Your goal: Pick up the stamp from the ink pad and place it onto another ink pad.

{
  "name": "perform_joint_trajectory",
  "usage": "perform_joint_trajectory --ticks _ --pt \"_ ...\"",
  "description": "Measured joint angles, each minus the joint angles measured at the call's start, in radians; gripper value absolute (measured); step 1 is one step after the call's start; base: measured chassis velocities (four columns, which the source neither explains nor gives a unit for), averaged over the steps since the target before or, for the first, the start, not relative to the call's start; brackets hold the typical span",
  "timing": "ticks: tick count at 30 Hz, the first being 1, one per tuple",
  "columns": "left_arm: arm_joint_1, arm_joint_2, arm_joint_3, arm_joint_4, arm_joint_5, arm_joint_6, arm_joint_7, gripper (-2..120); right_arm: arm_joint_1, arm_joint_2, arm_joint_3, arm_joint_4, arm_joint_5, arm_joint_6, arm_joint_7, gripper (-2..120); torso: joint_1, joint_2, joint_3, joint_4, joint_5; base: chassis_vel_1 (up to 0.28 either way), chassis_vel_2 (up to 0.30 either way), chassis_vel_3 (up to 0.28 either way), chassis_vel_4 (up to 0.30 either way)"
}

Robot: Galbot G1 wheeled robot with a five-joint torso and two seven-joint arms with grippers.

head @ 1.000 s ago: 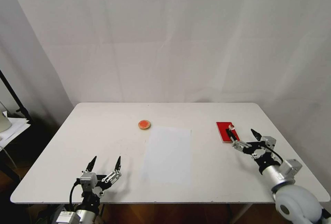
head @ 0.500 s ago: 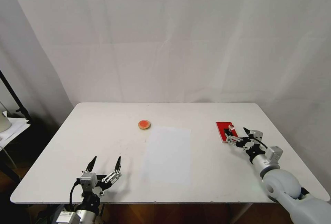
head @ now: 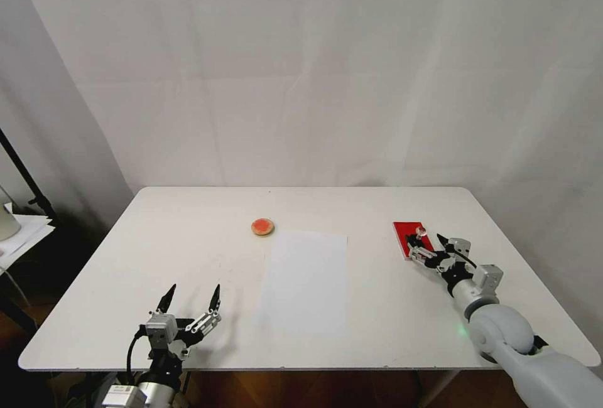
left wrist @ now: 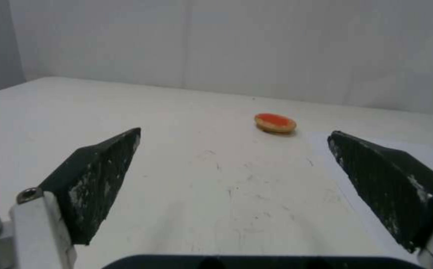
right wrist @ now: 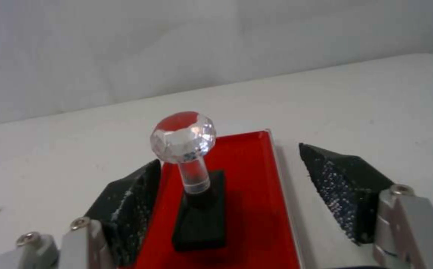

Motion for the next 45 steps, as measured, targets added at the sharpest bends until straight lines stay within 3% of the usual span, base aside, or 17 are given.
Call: perform_joint_trajectory --ticks 17,29,32,34,37,39,41,43,44,45 --pt "0.0 0.0 0.0 0.0 0.0 0.0 0.0 100 0.012 0.006 -0.016 -0.011 -0.003 0.008 -0.003 10 0.0 0.0 0.0 0.0 -0.0001 0.0 0.0 0.0 0.0" --pt "0.0 0.0 0.0 0.0 0.0 0.0 0.0 100 0.007 -0.003 -0.029 0.002 -0.006 0.008 -0.001 10 0.0 0.0 0.0 -0.0001 0.0003 0.0 0.0 0.0 0.0" --pt "0.0 0.0 0.0 0.0 0.0 0.0 0.0 100 0.028 -0.062 -0.054 0.056 0.012 0.004 -0.001 10 0.0 0.0 0.0 0.0001 0.0009 0.0 0.0 0.0 0.0" --pt "0.0 0.0 0.0 0.0 0.0 0.0 0.0 100 0.051 -0.1 -0.08 0.087 0.023 0.004 -0.004 10 0.0 0.0 0.0 0.0 -0.0013 0.0 0.0 0.0 0.0" --pt "0.0 0.0 0.0 0.0 0.0 0.0 0.0 100 0.157 -0.149 -0.199 0.137 0.048 0.003 -0.012 10 0.0 0.0 0.0 -0.0002 0.0009 0.0 0.0 0.0 0.0" --pt "0.0 0.0 0.0 0.0 0.0 0.0 0.0 100 0.204 -0.15 -0.251 0.144 0.06 0.003 -0.012 10 0.0 0.0 0.0 -0.0001 -0.0001 0.0 0.0 0.0 0.0" --pt "0.0 0.0 0.0 0.0 0.0 0.0 0.0 100 0.274 -0.138 -0.333 0.148 0.078 0.002 -0.013 10 0.0 0.0 0.0 -0.0003 -0.0011 0.0 0.0 0.0 0.0" --pt "0.0 0.0 0.0 0.0 0.0 0.0 0.0 100 0.39 -0.095 -0.443 0.137 0.103 0.001 -0.017 10 0.0 0.0 0.0 0.0006 0.001 0.0 0.0 0.0 0.0" --pt "0.0 0.0 0.0 0.0 0.0 0.0 0.0 100 0.455 -0.06 -0.51 0.118 0.111 0.002 -0.022 10 0.0 0.0 0.0 0.0003 -0.0017 0.0 0.0 0.0 0.0" --pt "0.0 0.0 0.0 0.0 0.0 0.0 0.0 100 0.455 -0.06 -0.51 0.118 0.111 0.002 -0.022 10 0.0 0.0 0.0 0.0003 -0.0017 0.0 0.0 0.0 0.0"
